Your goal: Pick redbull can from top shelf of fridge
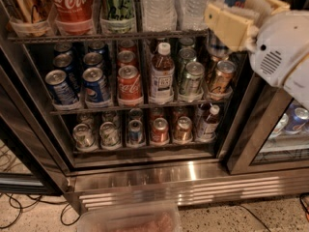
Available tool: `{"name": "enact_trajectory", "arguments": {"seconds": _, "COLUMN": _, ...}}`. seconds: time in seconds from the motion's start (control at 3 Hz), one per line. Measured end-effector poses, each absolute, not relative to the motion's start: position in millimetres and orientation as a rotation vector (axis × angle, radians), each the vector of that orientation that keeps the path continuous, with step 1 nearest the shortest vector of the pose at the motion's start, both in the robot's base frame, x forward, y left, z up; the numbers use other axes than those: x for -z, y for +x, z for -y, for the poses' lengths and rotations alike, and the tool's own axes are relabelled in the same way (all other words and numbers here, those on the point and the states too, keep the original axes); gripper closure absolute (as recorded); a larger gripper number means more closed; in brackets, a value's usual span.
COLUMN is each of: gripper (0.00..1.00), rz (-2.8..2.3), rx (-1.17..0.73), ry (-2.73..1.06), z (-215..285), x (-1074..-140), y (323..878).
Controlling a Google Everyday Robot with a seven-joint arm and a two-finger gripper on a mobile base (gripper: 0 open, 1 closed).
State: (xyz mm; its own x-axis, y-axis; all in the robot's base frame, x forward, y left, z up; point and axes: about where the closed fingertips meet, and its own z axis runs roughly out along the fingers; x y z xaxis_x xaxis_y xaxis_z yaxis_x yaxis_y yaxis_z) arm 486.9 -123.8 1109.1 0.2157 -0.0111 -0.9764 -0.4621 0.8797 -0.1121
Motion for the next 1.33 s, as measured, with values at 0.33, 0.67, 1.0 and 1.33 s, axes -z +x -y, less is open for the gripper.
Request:
{"name": "enact_trajectory", "arguments": {"seconds": 0.33, "gripper": 1.0, "rz": -1.342, "rx": -0.351, "ry": -0.446, "z": 116.1, "x": -1103.2, "y": 485.4}}
{"name": "enact_trajectory", "arguments": {"seconds": 0.67, "gripper": 1.0, "rz": -1.345, "rx": -0.398, "ry": -0.499, "z": 100.1, "x": -1092.1, "y": 482.8}}
{"name": "enact_trajectory", "arguments": {"seconds": 1.0, "gripper": 1.0, "rz": -1.35, "rx": -0.483, "ry": -0.59, "z": 80.3, "x": -1077.9, "y": 464.7}}
{"name": "enact_trajectory", "arguments": {"seconds": 1.33, "gripper": 1.0, "rz": -1.36, "rx": -0.579, "ry": -0.676, "z": 72.0, "x": -1071.7, "y": 444.3}}
